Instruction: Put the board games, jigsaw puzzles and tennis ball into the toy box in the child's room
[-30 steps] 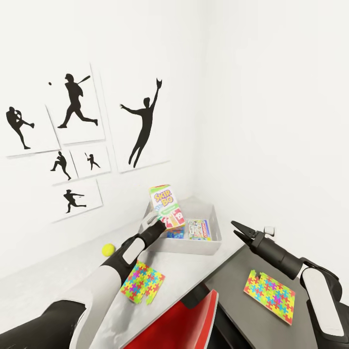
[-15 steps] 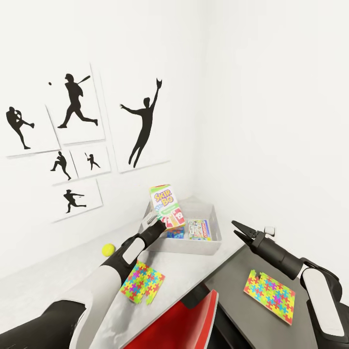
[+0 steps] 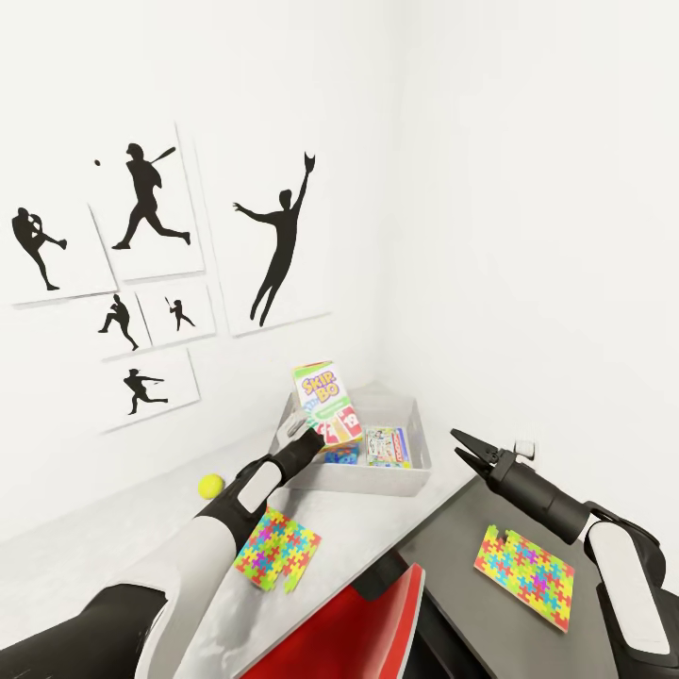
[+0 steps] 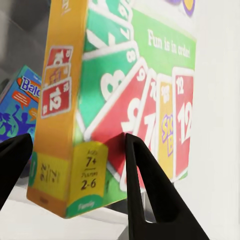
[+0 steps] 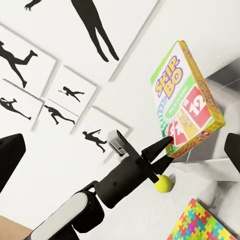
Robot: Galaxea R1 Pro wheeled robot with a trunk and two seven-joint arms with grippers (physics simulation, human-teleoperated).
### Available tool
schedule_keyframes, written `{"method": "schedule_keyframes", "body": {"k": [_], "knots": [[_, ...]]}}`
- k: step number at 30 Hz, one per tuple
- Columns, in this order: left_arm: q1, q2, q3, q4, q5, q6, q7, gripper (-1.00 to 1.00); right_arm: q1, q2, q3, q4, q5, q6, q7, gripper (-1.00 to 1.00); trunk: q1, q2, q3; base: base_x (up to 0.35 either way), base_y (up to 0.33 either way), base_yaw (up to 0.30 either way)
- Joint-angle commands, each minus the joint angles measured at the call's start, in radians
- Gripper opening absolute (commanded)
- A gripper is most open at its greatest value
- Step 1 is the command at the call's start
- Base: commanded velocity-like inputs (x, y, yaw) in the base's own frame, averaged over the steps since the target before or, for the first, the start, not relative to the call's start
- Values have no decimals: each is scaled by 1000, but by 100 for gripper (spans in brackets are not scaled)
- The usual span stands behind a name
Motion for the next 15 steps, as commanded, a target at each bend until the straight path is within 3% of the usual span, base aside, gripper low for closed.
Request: {"method": "schedule_keyframes", "body": {"k": [1,13,15], "knots": [[-1,0,-1,0,4,3,1,-100,-1,0,-2,0,2,6,4,100,1,-2,-2,0,0,0],[-1,0,-2,-2,6,11,2,-100,-1,15,-1,0,5,6,4,100,1,-2,-2,0,0,0],[-1,0,-2,-34,13,23,5,-100,-1,16,-1,-2,3,6,4,100,1,-2,-2,0,0,0]]}}
